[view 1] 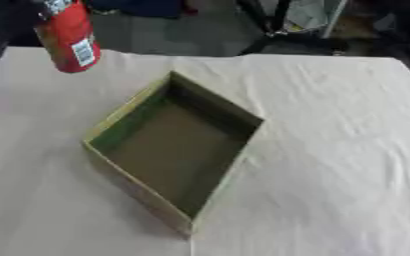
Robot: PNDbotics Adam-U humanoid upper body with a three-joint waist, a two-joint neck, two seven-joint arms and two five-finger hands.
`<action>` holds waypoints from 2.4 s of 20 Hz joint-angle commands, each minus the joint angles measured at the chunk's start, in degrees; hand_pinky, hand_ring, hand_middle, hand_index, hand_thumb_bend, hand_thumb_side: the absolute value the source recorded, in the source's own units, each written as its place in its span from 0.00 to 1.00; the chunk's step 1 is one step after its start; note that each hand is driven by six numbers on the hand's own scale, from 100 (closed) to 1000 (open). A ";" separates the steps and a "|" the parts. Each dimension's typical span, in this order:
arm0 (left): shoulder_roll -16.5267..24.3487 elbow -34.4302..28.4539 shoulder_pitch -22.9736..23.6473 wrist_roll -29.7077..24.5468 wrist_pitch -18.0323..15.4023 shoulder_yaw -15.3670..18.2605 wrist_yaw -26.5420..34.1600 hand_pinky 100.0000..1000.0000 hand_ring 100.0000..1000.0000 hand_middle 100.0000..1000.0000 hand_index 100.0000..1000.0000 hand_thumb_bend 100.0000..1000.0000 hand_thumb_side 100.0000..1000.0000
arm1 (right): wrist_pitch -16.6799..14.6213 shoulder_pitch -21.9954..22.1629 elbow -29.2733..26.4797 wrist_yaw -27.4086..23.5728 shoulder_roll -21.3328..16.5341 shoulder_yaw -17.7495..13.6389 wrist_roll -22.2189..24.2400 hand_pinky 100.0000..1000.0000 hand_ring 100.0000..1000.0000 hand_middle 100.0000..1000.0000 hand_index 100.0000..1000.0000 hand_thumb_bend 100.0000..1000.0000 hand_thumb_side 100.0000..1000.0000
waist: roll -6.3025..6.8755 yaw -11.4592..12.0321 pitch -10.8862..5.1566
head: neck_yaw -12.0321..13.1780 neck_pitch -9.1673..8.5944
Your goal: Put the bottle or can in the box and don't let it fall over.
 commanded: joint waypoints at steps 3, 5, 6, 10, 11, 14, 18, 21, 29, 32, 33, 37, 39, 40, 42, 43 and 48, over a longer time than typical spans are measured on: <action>-1.28 -8.56 0.96 -1.46 0.01 -2.51 4.06 0.94 0.89 0.53 0.25 0.00 0.36 | -0.92 1.85 -1.09 1.56 -0.43 -1.69 -1.66 0.91 0.82 0.88 0.83 0.00 0.51 | 0.78 0.56 -2.59 | -1.44 1.45; -1.67 -11.44 2.47 -2.00 0.25 -3.77 4.16 0.94 0.89 0.53 0.25 0.00 0.36 | -0.91 2.21 -1.09 1.56 -0.08 -2.02 -2.29 0.92 0.82 0.88 0.83 0.00 0.51 | 1.08 0.82 -3.00 | -1.55 1.76; -1.96 -12.83 3.32 -2.16 0.71 -4.16 4.06 0.94 0.89 0.53 0.25 0.00 0.36 | -0.86 2.32 -1.09 1.48 0.16 -2.20 -2.52 0.92 0.82 0.88 0.83 0.00 0.51 | 1.13 0.91 -3.11 | -1.55 1.85; -3.02 -17.27 6.44 -1.68 2.63 -4.92 2.27 0.95 0.89 0.53 0.25 0.00 0.37 | -0.98 2.81 -1.09 1.33 1.17 -2.73 -3.05 0.92 0.82 0.88 0.83 0.00 0.52 | 0.99 0.95 -3.21 | -1.27 1.89; -3.43 -17.74 6.99 -1.64 2.68 -5.16 1.87 0.95 0.89 0.53 0.25 0.00 0.38 | -1.04 2.88 -1.09 1.34 1.48 -2.76 -3.08 0.92 0.82 0.88 0.83 0.00 0.52 | 0.91 0.87 -3.16 | -1.13 1.82; -4.90 -17.49 8.11 -1.54 1.85 -5.80 1.41 0.95 0.89 0.53 0.25 0.00 0.41 | -1.13 2.79 -1.09 1.30 2.40 -2.80 -3.04 0.92 0.82 0.88 0.83 0.00 0.52 | 0.60 0.56 -2.89 | -0.76 1.48; -6.59 -15.20 9.17 -0.14 -0.43 -6.80 -0.22 0.96 0.89 0.53 0.25 0.00 0.43 | -1.57 2.28 -1.09 1.06 3.02 -2.66 -2.88 0.92 0.82 0.88 0.83 0.00 0.53 | 0.22 0.11 -2.42 | 0.10 1.08; -7.40 -12.32 10.03 1.02 -2.29 -7.47 -2.54 0.95 0.89 0.53 0.26 0.00 0.43 | -2.35 2.10 -1.09 0.80 3.26 -2.68 -2.88 0.92 0.82 0.87 0.83 0.00 0.52 | -0.01 -0.25 -2.16 | 0.50 0.77; -9.05 -5.04 11.29 2.49 -8.98 -8.58 -9.02 0.96 0.93 0.59 0.32 0.00 0.50 | -3.80 2.07 -1.09 0.61 4.16 -2.79 -3.37 0.92 0.81 0.87 0.83 0.00 0.53 | -0.24 -0.88 -1.81 | 1.01 0.08; -9.31 -3.19 11.35 2.62 -10.75 -8.86 -10.32 0.99 1.00 0.70 0.44 0.00 0.28 | -3.76 2.13 -1.09 0.57 4.44 -2.86 -3.46 0.92 0.81 0.87 0.83 0.00 0.53 | -0.17 -0.94 -1.79 | 1.04 0.02; -9.35 -2.88 11.35 2.57 -11.18 -8.95 -10.75 1.00 1.00 0.78 0.52 0.00 0.27 | -3.77 2.14 -1.09 0.53 4.48 -2.88 -3.50 0.92 0.81 0.87 0.83 0.00 0.53 | -0.12 -0.96 -1.80 | 1.05 0.03; -9.16 -2.54 11.40 0.72 -12.88 -9.48 -13.16 1.00 1.00 0.94 0.71 0.00 0.45 | -3.78 2.10 -1.09 0.24 4.56 -2.94 -3.64 0.92 0.81 0.87 0.83 0.00 0.53 | 0.06 -0.94 -1.87 | 1.12 0.07; -8.93 -2.58 11.47 -0.61 -13.57 -9.59 -14.80 1.00 1.00 1.00 0.85 0.17 0.62 | -3.82 2.03 -1.09 0.00 4.55 -2.95 -3.68 0.92 0.81 0.87 0.83 0.00 0.53 | 0.16 -0.91 -1.99 | 1.16 0.18; -8.73 -2.61 11.48 -1.35 -13.83 -9.66 -15.61 1.00 1.00 1.00 0.89 0.24 0.67 | -3.86 2.04 -1.09 -0.12 4.49 -2.95 -3.68 0.92 0.81 0.87 0.83 0.00 0.53 | 0.21 -0.93 -2.08 | 1.15 0.30; -8.44 -2.72 11.56 -2.86 -14.06 -9.61 -17.21 1.00 1.00 1.00 0.91 0.34 0.77 | -3.95 2.07 -1.09 -0.43 4.38 -2.96 -3.72 0.92 0.81 0.87 0.82 0.00 0.54 | 0.27 -1.01 -2.27 | 1.17 0.53; -8.40 -2.81 11.59 -3.57 -14.05 -9.47 -18.20 1.00 1.00 1.00 0.91 0.34 0.77 | -4.02 2.08 -1.09 -0.60 4.32 -2.99 -3.76 0.92 0.81 0.87 0.82 0.00 0.54 | 0.29 -1.05 -2.33 | 1.19 0.60; -8.63 -2.81 11.95 -5.96 -13.75 -8.61 -23.57 1.00 1.00 1.00 0.94 0.46 0.76 | -4.45 2.26 -1.09 -1.58 3.98 -3.02 -3.98 0.92 0.80 0.86 0.82 0.00 0.54 | 0.34 -1.61 -2.96 | 1.19 1.38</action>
